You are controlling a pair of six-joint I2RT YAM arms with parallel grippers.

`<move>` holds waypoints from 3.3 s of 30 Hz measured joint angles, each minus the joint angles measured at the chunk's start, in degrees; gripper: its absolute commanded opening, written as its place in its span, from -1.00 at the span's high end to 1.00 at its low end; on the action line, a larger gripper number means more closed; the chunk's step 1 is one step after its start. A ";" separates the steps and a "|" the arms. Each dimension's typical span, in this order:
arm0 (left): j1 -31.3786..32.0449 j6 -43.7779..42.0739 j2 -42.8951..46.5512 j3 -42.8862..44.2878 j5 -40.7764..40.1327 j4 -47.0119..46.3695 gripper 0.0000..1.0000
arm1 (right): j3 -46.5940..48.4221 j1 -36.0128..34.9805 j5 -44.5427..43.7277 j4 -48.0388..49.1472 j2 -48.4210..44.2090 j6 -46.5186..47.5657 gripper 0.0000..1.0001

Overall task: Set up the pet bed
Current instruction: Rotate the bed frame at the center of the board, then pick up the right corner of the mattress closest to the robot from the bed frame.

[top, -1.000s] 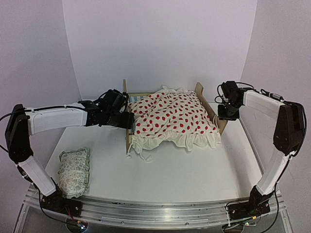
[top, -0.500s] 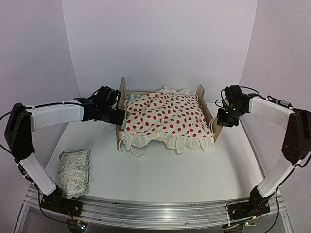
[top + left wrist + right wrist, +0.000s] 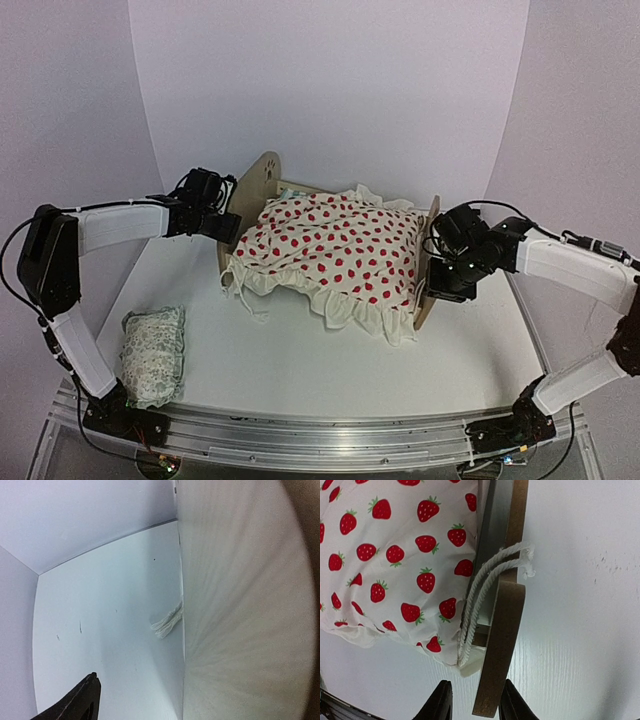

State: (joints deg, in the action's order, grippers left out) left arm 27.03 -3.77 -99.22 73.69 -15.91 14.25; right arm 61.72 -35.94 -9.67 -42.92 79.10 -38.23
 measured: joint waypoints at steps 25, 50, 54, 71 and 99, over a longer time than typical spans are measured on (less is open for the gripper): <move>-1.86 -2.55 -11.55 15.83 1.77 -0.27 -0.99 | 3.63 -13.60 0.89 -6.44 -1.22 -1.02 -0.23; 26.78 -8.40 6.98 6.98 29.69 3.11 -0.41 | 30.43 -9.81 -15.68 -26.45 6.52 4.34 -0.26; 30.13 -7.86 -0.26 7.85 33.17 0.65 -0.39 | 28.85 -8.17 -18.41 -28.56 2.05 2.02 -0.26; 33.68 -5.68 -23.81 21.86 24.77 -1.27 -0.27 | 23.48 -7.99 -19.67 -33.52 -6.98 -5.35 -0.26; 34.05 -8.28 -25.43 20.63 20.03 -6.93 1.00 | 23.44 -7.99 -19.05 -33.71 -8.16 -3.76 -0.28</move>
State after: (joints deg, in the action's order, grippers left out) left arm 61.08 -12.05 -124.65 94.32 4.12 7.33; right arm 85.16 -43.92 -28.73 -76.63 70.93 -41.99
